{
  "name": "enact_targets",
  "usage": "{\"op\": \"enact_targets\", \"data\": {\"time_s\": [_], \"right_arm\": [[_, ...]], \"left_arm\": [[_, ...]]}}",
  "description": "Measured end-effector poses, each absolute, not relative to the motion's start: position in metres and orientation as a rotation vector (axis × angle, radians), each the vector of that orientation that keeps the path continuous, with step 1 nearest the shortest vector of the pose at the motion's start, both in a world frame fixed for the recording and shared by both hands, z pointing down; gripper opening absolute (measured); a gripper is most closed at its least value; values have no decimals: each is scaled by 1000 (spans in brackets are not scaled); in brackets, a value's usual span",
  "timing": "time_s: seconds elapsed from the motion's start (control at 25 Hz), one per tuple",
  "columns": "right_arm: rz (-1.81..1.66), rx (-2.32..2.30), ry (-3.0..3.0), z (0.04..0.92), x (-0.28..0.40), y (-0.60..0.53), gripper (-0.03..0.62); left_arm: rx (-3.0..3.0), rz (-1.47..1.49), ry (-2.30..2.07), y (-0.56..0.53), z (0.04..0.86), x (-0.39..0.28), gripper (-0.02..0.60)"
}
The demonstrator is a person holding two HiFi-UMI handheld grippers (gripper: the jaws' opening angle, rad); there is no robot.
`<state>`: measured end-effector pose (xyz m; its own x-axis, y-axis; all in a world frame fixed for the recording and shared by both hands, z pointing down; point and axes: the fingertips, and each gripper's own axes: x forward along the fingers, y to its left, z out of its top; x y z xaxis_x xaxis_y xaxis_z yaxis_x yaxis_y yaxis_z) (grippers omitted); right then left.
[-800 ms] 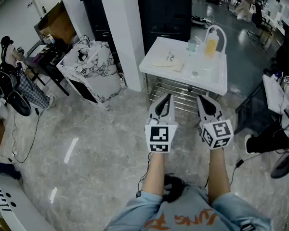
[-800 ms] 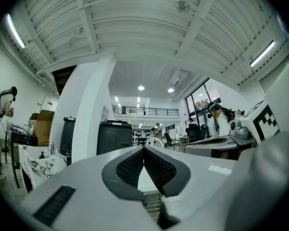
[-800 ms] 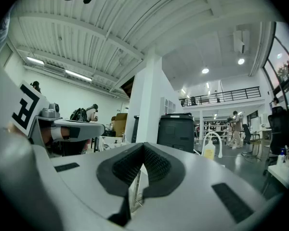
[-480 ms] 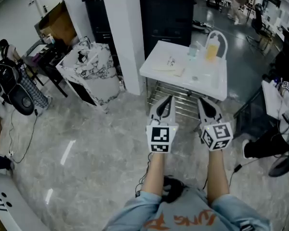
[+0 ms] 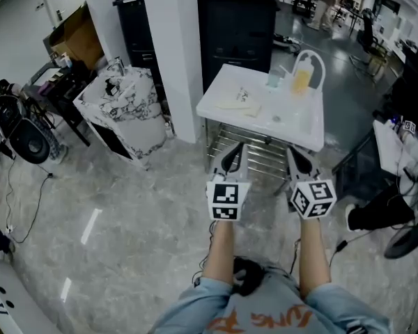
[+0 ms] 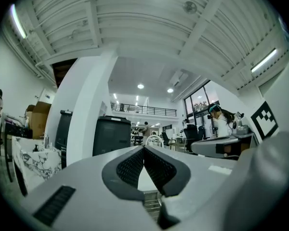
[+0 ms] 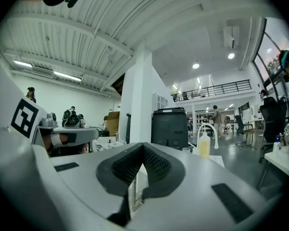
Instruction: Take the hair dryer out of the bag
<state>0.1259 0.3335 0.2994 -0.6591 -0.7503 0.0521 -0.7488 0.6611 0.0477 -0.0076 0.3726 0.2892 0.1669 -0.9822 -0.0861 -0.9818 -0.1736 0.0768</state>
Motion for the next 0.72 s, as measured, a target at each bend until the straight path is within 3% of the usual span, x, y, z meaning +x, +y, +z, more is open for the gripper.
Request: {"op": "enact_targets", "data": {"time_s": [0.4, 0.72], "right_arm": [[41, 1403, -2713, 314, 177, 303, -5], [126, 1293, -2828, 329, 121, 246, -5]], "left_arm": [[2417, -137, -1863, 337, 315, 27, 2], [2501, 80, -1851, 289, 323, 35, 2]]}}
